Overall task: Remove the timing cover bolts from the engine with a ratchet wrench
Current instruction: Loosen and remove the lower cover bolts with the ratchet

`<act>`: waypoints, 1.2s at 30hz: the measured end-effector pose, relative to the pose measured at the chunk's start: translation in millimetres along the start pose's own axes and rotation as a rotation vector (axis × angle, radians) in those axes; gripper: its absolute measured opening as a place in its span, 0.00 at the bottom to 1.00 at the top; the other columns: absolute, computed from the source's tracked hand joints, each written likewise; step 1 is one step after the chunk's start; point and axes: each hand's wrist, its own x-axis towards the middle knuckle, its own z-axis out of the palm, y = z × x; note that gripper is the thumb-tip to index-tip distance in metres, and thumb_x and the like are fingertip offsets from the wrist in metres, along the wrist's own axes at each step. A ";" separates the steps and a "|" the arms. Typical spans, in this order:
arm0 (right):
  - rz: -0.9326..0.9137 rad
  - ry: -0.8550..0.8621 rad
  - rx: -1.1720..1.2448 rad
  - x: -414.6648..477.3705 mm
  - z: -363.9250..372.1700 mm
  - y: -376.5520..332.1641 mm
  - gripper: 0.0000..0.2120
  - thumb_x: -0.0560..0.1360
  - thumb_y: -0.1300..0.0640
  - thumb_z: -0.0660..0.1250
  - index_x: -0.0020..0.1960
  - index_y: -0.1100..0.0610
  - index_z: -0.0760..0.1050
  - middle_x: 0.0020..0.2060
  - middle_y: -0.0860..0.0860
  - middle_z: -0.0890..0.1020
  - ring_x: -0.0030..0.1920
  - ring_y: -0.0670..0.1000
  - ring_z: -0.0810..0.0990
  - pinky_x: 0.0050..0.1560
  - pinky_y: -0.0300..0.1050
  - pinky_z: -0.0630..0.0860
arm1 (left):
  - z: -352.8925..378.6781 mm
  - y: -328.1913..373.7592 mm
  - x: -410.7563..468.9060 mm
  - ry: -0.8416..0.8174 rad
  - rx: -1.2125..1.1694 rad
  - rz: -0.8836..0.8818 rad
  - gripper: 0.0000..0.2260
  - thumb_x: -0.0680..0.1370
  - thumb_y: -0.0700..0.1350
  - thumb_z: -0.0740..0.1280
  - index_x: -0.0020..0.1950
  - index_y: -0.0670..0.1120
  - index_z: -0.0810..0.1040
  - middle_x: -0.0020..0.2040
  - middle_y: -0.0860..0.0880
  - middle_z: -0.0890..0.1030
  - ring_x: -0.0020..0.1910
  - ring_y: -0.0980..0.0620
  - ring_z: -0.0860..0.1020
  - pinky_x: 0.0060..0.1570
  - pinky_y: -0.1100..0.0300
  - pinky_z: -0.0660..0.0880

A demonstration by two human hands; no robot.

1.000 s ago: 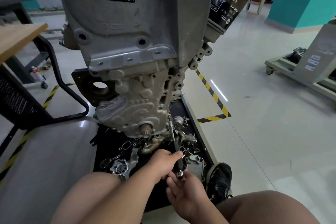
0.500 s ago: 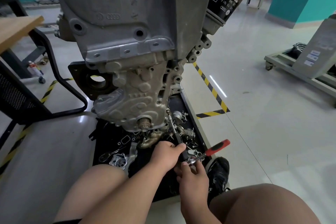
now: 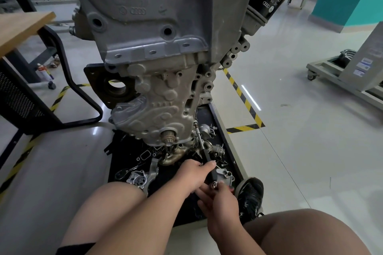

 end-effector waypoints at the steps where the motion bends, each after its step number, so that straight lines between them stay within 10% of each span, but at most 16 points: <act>1: 0.066 -0.022 0.021 0.5 -0.4 -1.9 0.12 0.82 0.55 0.54 0.50 0.59 0.74 0.35 0.53 0.86 0.40 0.51 0.85 0.41 0.47 0.73 | -0.3 -0.3 -0.5 0.008 0.015 -0.002 0.20 0.76 0.58 0.67 0.30 0.48 0.70 0.15 0.57 0.66 0.13 0.60 0.63 0.15 0.70 0.56; 14: 0.298 -0.069 0.087 2.9 2.5 -6.4 0.15 0.82 0.53 0.56 0.45 0.61 0.75 0.29 0.53 0.83 0.24 0.49 0.80 0.33 0.43 0.70 | -5.0 -3.5 -1.8 0.074 0.017 -0.028 0.18 0.75 0.56 0.69 0.31 0.47 0.73 0.16 0.58 0.70 0.18 0.61 0.69 0.20 0.67 0.61; 23: -0.212 0.060 -0.312 1.9 -1.3 7.6 0.11 0.81 0.54 0.61 0.47 0.61 0.77 0.32 0.50 0.85 0.31 0.50 0.84 0.35 0.45 0.74 | 0.1 -0.4 -1.6 0.102 -0.010 -0.015 0.18 0.73 0.58 0.71 0.30 0.48 0.74 0.16 0.57 0.69 0.19 0.59 0.67 0.22 0.65 0.61; 27: -0.406 0.134 -0.402 -1.8 -4.6 10.1 0.02 0.78 0.55 0.66 0.47 0.53 0.75 0.34 0.49 0.85 0.35 0.46 0.84 0.38 0.45 0.75 | 3.1 1.3 -0.2 0.120 -0.072 -0.001 0.15 0.71 0.58 0.73 0.34 0.47 0.79 0.31 0.53 0.81 0.32 0.53 0.78 0.33 0.62 0.72; 31: -0.455 0.174 -0.487 2.7 -4.6 12.3 0.05 0.76 0.54 0.69 0.45 0.51 0.73 0.39 0.49 0.83 0.39 0.47 0.82 0.37 0.43 0.73 | 4.3 -0.2 0.9 0.123 -0.094 0.009 0.14 0.71 0.56 0.73 0.37 0.46 0.82 0.36 0.50 0.84 0.39 0.50 0.82 0.44 0.54 0.79; 36: -0.338 0.095 -0.366 5.8 -2.3 14.6 0.07 0.79 0.53 0.65 0.48 0.57 0.76 0.34 0.49 0.86 0.38 0.51 0.85 0.44 0.51 0.78 | 0.4 -2.3 -0.9 0.091 -0.086 -0.011 0.16 0.72 0.58 0.72 0.35 0.47 0.78 0.29 0.55 0.79 0.31 0.55 0.78 0.32 0.62 0.71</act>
